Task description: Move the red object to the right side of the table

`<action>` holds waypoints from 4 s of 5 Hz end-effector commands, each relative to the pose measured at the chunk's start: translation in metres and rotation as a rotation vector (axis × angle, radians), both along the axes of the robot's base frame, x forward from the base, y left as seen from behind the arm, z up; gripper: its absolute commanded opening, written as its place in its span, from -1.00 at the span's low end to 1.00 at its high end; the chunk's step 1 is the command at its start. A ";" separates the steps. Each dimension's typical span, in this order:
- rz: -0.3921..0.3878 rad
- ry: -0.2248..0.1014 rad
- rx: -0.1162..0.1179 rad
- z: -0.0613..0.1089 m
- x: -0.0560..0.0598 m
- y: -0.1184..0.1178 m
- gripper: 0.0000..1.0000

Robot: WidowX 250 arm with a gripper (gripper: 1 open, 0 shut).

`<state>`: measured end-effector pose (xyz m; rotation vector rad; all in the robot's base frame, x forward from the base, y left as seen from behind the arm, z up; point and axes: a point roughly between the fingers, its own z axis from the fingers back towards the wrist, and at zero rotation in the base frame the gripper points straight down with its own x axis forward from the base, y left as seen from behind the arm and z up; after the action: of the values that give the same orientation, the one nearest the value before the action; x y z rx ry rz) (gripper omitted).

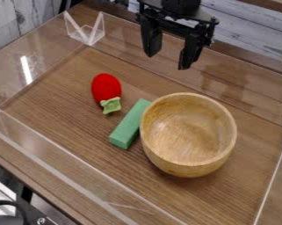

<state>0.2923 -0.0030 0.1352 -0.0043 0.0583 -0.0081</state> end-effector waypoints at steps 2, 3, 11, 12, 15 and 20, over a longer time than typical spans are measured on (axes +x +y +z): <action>0.185 -0.004 0.001 0.011 0.023 -0.003 1.00; 0.103 0.002 -0.010 0.008 0.011 0.003 1.00; -0.003 -0.067 -0.002 0.016 -0.005 0.007 1.00; -0.029 -0.081 -0.001 0.012 -0.005 -0.001 1.00; -0.049 -0.064 0.003 0.020 0.024 -0.021 1.00; -0.026 -0.085 0.000 0.017 -0.005 -0.003 1.00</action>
<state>0.2862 -0.0047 0.1374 -0.0045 0.0291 -0.0295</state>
